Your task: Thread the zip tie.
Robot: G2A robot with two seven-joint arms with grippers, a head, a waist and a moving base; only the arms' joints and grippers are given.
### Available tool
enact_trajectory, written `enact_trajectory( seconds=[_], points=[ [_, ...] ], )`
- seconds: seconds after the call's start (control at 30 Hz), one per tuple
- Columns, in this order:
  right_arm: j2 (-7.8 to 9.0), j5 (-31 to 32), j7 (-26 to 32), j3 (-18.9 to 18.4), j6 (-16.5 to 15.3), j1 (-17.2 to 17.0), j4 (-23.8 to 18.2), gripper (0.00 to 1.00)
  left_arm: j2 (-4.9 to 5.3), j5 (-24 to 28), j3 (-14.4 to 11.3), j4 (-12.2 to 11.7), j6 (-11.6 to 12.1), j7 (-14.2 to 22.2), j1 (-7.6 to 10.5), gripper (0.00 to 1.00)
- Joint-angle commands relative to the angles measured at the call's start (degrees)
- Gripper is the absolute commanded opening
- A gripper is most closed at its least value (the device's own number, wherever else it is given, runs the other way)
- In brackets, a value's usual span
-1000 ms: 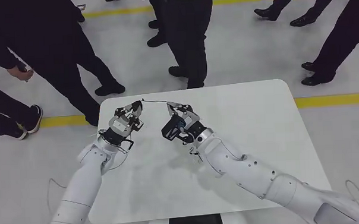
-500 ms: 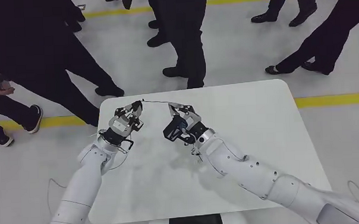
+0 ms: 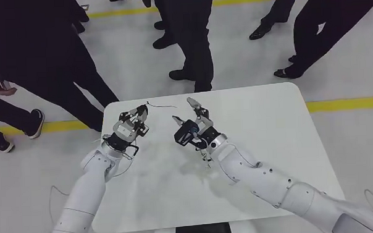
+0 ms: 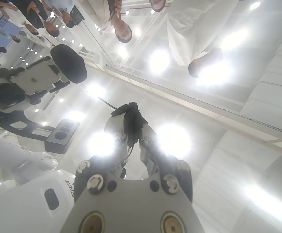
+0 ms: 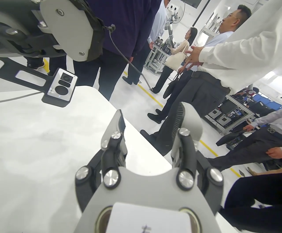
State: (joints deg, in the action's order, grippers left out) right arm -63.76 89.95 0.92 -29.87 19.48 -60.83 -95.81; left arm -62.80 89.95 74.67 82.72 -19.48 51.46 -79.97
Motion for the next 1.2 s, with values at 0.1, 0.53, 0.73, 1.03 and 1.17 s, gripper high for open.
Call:
enact_trajectory(
  seconds=[0.1,0.53,0.73,1.03,1.17],
  points=[
    [0.06,0.0,-0.3,-0.7,-0.5,-0.4,0.2,1.00,0.00,0.0,0.0,0.0,0.0,0.0,0.00,0.00],
    [6.63,0.0,-4.4,-14.4,-8.4,-8.3,-6.0,1.00,0.00,0.0,0.0,0.0,0.0,0.0,0.00,0.00],
    [8.76,0.0,-4.3,-18.6,-9.3,-11.9,-9.8,1.00,0.00,0.0,0.0,0.0,0.0,0.0,0.00,0.00],
    [8.76,0.0,-4.3,-18.6,-9.3,-11.9,-9.8,1.00,-0.13,0.0,-0.5,2.6,0.0,3.2,-2.07,0.00],
    [8.76,0.0,-4.3,-18.6,-9.3,-11.9,-9.8,1.00,-0.05,0.0,-0.3,2.6,0.0,3.1,-2.53,0.00]
  ],
)
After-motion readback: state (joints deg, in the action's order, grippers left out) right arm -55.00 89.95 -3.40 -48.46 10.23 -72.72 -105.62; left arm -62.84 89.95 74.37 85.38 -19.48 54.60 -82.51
